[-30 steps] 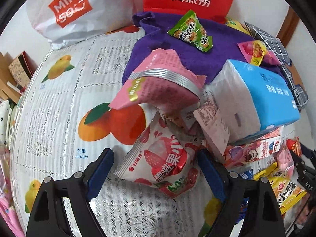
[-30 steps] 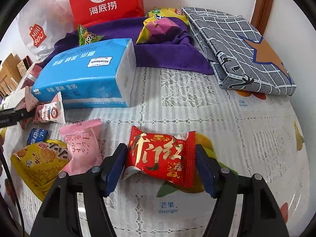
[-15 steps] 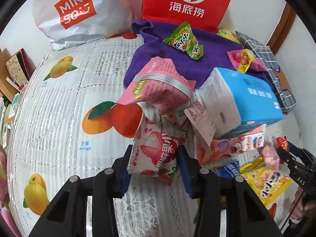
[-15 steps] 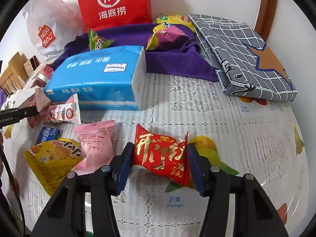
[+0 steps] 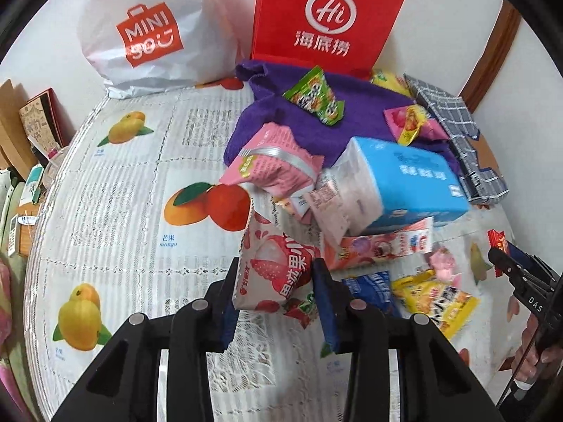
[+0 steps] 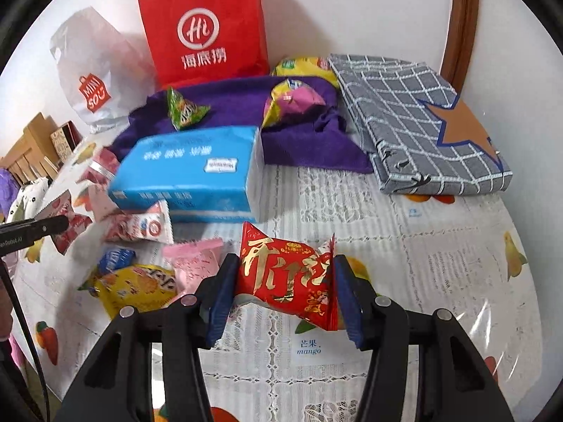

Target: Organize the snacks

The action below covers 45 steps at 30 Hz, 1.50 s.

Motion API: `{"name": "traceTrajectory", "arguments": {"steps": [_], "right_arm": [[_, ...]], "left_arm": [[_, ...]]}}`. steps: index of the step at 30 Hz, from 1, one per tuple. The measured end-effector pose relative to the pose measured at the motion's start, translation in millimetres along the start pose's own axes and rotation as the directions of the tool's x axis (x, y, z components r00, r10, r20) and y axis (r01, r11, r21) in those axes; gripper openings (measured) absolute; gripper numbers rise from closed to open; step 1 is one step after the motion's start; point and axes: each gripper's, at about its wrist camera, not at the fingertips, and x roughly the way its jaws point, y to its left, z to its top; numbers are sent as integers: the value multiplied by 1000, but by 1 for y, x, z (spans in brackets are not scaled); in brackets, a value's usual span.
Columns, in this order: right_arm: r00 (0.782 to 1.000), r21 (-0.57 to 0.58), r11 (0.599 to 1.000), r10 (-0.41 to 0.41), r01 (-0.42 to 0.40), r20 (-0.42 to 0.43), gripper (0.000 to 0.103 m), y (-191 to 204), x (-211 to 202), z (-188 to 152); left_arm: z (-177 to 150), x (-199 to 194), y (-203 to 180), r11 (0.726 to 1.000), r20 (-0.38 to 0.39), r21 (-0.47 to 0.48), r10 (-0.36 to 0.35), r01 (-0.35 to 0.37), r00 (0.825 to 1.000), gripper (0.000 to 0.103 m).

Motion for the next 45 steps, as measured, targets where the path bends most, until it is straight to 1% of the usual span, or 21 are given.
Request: {"name": "traceTrajectory", "arguments": {"steps": [7,13,21,26,32,39,45], "right_arm": [[999,-6,1000,-13,14,38,53,1,-23,14],[998,5,1000,-13,13,54,53,0,-34,29],[998,4,1000,-14,14,65,53,7,-40,58],[998,-2,1000,0,0,60,53,10,-34,76],[999,-23,1000,-6,7,54,53,12,-24,96],[999,-18,1000,3,-2,52,53,8,-6,118],[999,-33,999,14,-13,50,53,10,13,137]], "left_arm": [[6,-27,-19,1000,42,17,-12,11,999,36],[15,-43,-39,999,74,35,-28,25,997,36],[35,-47,-61,997,93,53,-57,52,994,36],[48,-45,-72,996,102,65,-65,58,993,36],[69,-36,-78,995,105,73,-70,62,992,36],[93,-24,-82,995,107,81,-71,62,992,36],[113,-14,-79,996,114,67,-59,51,992,36]]}}
